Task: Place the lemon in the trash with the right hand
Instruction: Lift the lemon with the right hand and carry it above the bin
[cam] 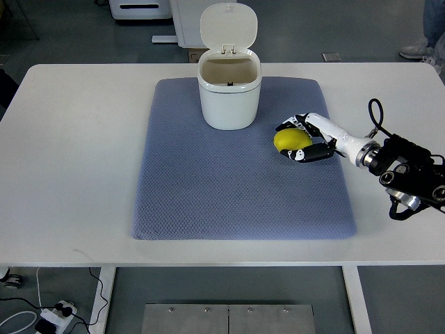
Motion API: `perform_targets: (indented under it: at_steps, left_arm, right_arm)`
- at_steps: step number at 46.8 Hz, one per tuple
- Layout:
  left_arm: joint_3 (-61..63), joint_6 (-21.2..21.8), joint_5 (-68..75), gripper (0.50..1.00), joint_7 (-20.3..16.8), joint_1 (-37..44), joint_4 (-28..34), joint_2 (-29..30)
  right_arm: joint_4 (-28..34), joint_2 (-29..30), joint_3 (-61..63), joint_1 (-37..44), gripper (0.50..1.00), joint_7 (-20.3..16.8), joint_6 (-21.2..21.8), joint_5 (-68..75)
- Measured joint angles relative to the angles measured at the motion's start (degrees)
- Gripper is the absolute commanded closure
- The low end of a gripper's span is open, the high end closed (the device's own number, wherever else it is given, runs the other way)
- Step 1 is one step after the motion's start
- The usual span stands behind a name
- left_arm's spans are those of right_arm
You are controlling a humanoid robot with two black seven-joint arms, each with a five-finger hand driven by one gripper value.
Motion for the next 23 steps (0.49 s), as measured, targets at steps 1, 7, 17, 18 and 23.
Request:
perform_targets:
  at_steps: [1, 7, 17, 18, 23]
  left_arm:
    - [0.0, 0.0, 0.0, 0.500, 0.0, 0.0, 0.0, 0.0]
    - [0.0, 0.0, 0.0, 0.500, 0.0, 0.0, 0.0, 0.0]
    - [0.0, 0.0, 0.0, 0.500, 0.0, 0.0, 0.0, 0.0]
    - [0.0, 0.0, 0.0, 0.500, 0.0, 0.0, 0.0, 0.0]
    - [0.0, 0.0, 0.0, 0.500, 0.0, 0.0, 0.0, 0.0]
  right_arm:
    - [0.0, 0.0, 0.1, 0.0, 1.000, 0.0, 0.0, 0.0]
    - [0.2, -0.8, 1.5, 0.1, 1.000, 0.0, 0.0, 0.3]
    - [0.4, -5.0, 2.2, 1.0, 1.000, 1.2, 0.9, 0.4]
    - [0.4, -5.2, 2.3, 1.1, 1.000, 1.3, 1.0, 0.4]
    - [0.5, -7.8, 2.6, 1.9, 1.000, 1.8, 2.1, 0.4]
